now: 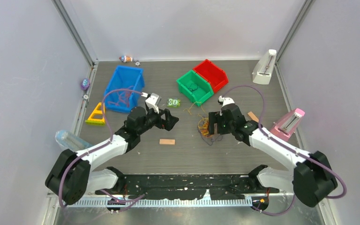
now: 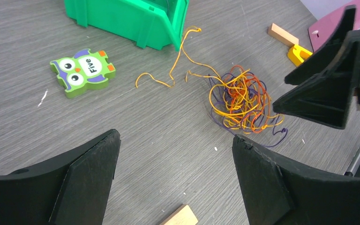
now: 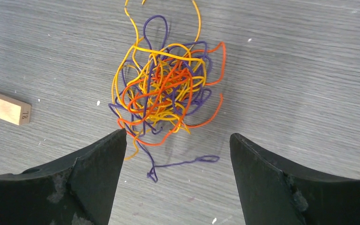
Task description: Untangle the cables
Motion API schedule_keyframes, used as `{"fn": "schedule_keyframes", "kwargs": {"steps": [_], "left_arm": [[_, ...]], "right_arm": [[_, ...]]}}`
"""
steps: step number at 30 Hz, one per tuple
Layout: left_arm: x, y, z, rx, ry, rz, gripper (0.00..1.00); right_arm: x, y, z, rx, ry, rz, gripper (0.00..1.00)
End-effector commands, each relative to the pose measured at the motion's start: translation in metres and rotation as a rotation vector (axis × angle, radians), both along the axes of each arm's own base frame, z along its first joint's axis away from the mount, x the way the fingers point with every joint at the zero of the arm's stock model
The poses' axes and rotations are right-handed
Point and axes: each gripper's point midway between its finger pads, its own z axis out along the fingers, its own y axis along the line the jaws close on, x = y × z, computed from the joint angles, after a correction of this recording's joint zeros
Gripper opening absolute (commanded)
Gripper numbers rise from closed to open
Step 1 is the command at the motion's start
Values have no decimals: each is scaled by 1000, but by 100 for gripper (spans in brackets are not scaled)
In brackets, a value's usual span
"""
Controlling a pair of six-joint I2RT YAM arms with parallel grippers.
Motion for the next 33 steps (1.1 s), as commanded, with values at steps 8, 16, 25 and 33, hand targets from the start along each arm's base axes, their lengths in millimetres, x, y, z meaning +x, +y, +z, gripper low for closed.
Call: {"fn": "schedule_keyframes", "kwargs": {"steps": [8,16,25,33], "left_arm": [[9,-36,-11,64,101,-114,89],[7,-47,-27,138,168,-122,89],[7,-77,-42,163,243,-177,87],[40,-76,-49,239,270,-25,87]], "right_arm": [[27,10,-28,-25,50,-53,58],[23,-4,-27,17,15,-137,19],[15,0,-30,36,34,-104,6],[12,0,-22,43,19,-89,5]]}}
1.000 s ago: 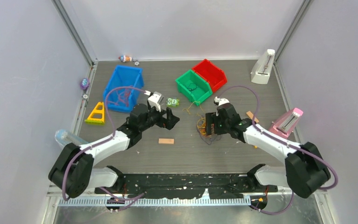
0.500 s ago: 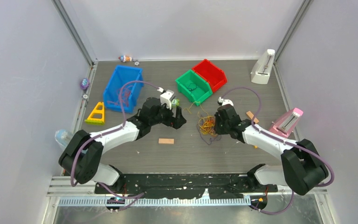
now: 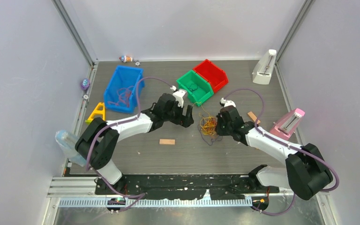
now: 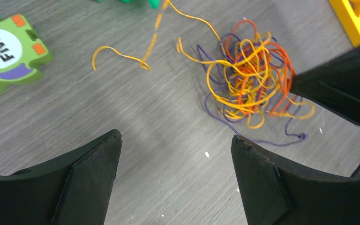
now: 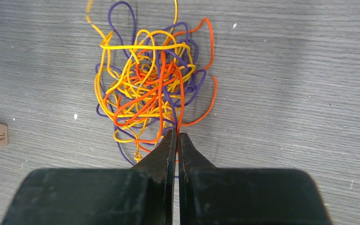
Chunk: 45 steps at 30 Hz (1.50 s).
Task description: Untangle the cables
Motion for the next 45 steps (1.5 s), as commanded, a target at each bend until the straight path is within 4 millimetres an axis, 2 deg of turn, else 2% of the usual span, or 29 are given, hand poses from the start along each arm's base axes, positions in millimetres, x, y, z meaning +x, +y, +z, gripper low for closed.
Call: {"fn": "schedule_keyframes", "kwargs": {"steps": [1,4,7,9,11,12,14,15,18,22,25,27,28,29,30,32,34,38,42,44,45], "left_arm": [[35,-1,15,55,-45,114,87],[52,-4,15,93,-52,148,87],[65,-8,6,138,-32,171,87],[68,-14,-1,148,-9,158,82],[68,-23,-2,137,7,121,66],[68,-25,-1,133,6,111,50],[66,-22,6,122,-15,108,10],[63,-18,10,115,-31,116,0],[48,-2,34,58,-103,134,0],[19,24,67,-18,-171,152,0],[-1,44,73,-19,-170,163,0],[-10,59,75,-4,-172,196,0],[-13,68,76,5,-170,219,0],[-16,76,77,9,-168,241,0],[-19,84,78,10,-167,261,0],[-24,98,83,1,-176,298,0],[-29,109,87,-18,-193,334,0],[-36,128,93,-55,-212,396,0],[-40,145,93,-53,-224,445,0],[-39,142,93,-71,-233,435,0],[-39,137,95,-84,-234,408,7]], "right_arm": [[7,3,20,32,-65,2,5],[6,2,24,35,-75,1,5],[6,2,27,42,-80,1,5],[6,3,30,51,-86,0,5],[6,4,32,56,-89,1,5],[7,5,33,58,-91,1,6],[7,3,34,52,-94,-3,6],[8,2,35,48,-100,-4,6],[8,-2,36,31,-108,-16,7],[7,-7,34,16,-113,-21,9],[7,-8,32,2,-107,-10,11],[6,-6,31,2,-101,4,22],[6,-5,31,3,-99,9,40],[6,-3,31,10,-96,21,50],[6,-1,31,16,-96,28,69],[6,3,32,27,-96,42,86],[8,3,32,25,-97,42,92],[16,1,37,0,-108,21,92],[26,-3,38,-39,-116,1,88],[30,-6,37,-64,-117,-15,86],[32,-7,38,-68,-119,-19,84]]}}
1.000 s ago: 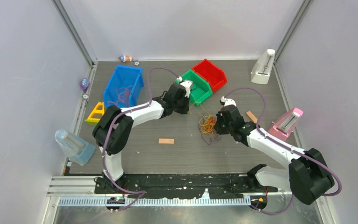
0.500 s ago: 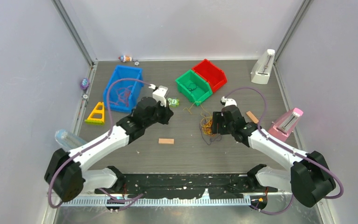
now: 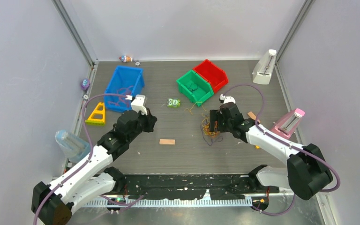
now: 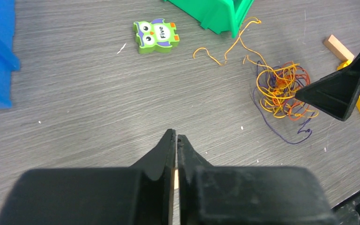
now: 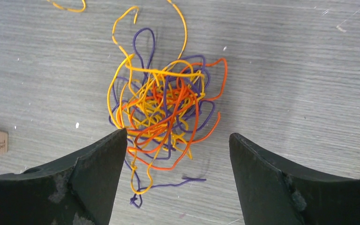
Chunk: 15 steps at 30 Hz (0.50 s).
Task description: Untangle the cables
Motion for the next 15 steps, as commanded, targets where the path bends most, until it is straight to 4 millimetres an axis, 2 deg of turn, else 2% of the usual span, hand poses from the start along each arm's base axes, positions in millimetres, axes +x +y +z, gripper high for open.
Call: {"fn": "schedule_keyframes", "kwargs": {"steps": [1,3,5,9,12,14,15], "left_arm": [[3,-9,7,-36,-19,-37,19],[4,-25,6,-44,19,-102,41],[6,-39,4,-47,67,-152,52],[10,-44,-3,-60,90,-150,67],[9,-36,-5,-61,71,-114,75],[8,-28,-6,-51,61,-81,78],[7,-25,-7,-44,60,-73,79]], "right_arm": [[23,-4,21,-31,-74,-42,83],[23,-4,25,-22,-83,-46,81],[24,-5,28,-11,-89,-55,78],[26,-2,20,18,-50,-48,71],[23,11,-1,41,32,0,67],[20,21,-13,59,81,34,57],[18,28,-21,74,107,59,47]]}}
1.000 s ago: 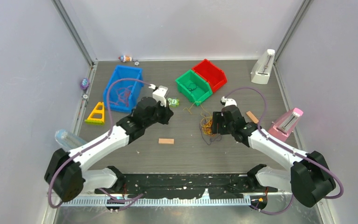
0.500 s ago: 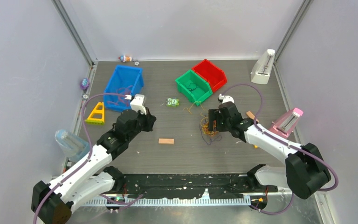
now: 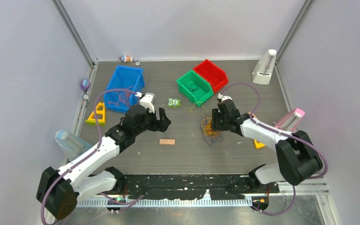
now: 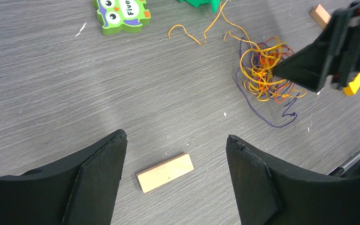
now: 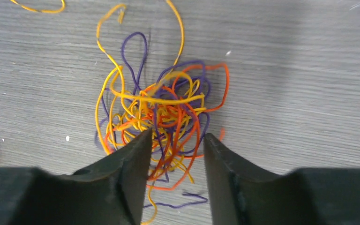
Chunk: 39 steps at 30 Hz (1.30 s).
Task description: Untangle the cables
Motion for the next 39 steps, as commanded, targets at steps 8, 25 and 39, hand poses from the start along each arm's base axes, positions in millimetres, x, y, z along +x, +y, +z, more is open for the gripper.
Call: {"fn": "schedule_keyframes", "kwargs": {"steps": [8,25,39], "left_arm": [[-5,-3,5,-35,-22,-23,81],[30,-68,-17,130,133,34,84],[19,-149,-45,36,277,-307,80]], "right_arm": [[-53,96,5,192,57,391,6],[-86,29,4,53,55,201,5],[-78,33,4,58,42,189,5]]}}
